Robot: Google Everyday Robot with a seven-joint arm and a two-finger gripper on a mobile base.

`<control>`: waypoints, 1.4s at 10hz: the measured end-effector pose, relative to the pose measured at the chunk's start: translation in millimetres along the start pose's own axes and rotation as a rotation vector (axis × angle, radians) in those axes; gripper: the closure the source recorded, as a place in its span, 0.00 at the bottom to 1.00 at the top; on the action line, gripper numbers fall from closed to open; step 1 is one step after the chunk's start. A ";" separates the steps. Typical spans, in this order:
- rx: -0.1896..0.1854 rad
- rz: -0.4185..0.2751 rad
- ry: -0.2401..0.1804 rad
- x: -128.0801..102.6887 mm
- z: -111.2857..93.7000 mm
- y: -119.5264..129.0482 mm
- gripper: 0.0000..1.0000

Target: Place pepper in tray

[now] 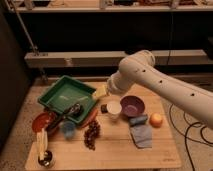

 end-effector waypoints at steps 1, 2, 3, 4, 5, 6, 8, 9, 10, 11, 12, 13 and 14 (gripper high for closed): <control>0.000 0.000 0.000 0.0 0.0 0.0 0.20; 0.000 0.000 0.000 0.0 0.0 0.1 0.20; 0.000 0.000 0.000 0.0 0.0 -0.1 0.20; 0.000 0.000 0.000 0.0 0.0 0.0 0.20; 0.000 0.000 0.000 0.0 0.0 0.0 0.20; 0.000 0.000 0.000 0.0 0.0 0.0 0.20; -0.003 0.000 -0.003 -0.2 0.0 0.9 0.20; -0.011 0.006 -0.014 -0.9 1.0 0.4 0.20; -0.033 0.028 -0.038 -2.1 5.1 -2.0 0.20; -0.074 0.059 -0.078 -5.6 17.4 -7.5 0.20; -0.115 0.095 -0.110 -11.0 33.2 -11.0 0.20; -0.144 0.134 -0.135 -17.6 49.8 -13.2 0.20; -0.167 0.173 -0.156 -23.3 70.9 -19.2 0.20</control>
